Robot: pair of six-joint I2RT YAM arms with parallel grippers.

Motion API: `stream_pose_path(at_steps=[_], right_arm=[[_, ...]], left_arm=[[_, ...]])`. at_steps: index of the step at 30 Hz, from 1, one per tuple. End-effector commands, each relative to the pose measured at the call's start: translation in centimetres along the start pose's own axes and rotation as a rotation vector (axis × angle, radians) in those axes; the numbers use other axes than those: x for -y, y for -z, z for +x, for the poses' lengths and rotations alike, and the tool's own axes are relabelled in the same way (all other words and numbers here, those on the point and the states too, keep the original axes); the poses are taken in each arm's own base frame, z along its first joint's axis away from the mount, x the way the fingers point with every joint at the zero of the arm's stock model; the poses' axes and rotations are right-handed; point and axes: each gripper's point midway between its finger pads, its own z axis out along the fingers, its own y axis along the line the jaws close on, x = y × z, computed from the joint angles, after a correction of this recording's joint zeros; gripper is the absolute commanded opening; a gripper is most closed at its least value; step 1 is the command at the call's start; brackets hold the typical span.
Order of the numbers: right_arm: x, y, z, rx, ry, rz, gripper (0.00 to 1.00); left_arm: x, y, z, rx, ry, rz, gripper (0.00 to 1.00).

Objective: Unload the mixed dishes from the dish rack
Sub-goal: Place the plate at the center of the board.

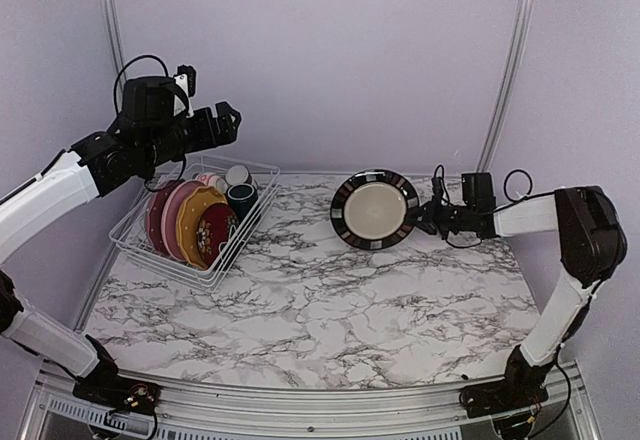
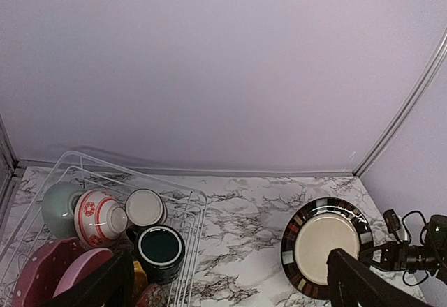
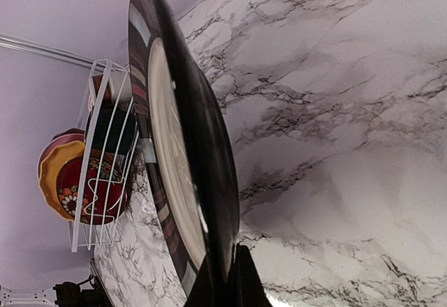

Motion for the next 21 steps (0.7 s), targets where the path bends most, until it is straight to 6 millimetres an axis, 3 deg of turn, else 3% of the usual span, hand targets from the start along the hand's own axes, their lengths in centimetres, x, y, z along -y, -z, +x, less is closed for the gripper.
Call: stream_pose_path(at_steps=[1,8,16,21], right_arm=[[-4.1,-1.3,-4.4,0.066,0.091,-0.189,0.00],[-2.1,-3.9,-3.5,0.019,0.003,-0.229,0.00],[-0.8,-6.3,-2.8,-0.026,-0.027,-0.210,0.00],[0.5,-7.2,-2.3,-0.039,-0.056,-0.162,0.11]], left_arm=[[-1.7,0.7,0.9,-0.045,0.013,-0.045,0.99],[-2.1,1.2,1.5,-0.051,0.044,0.011,0.99],[-4.1,1.1,1.9,-0.053,0.066,-0.024,0.99],[-5.2,1.2,2.1,-0.058,0.061,-0.069,0.99]])
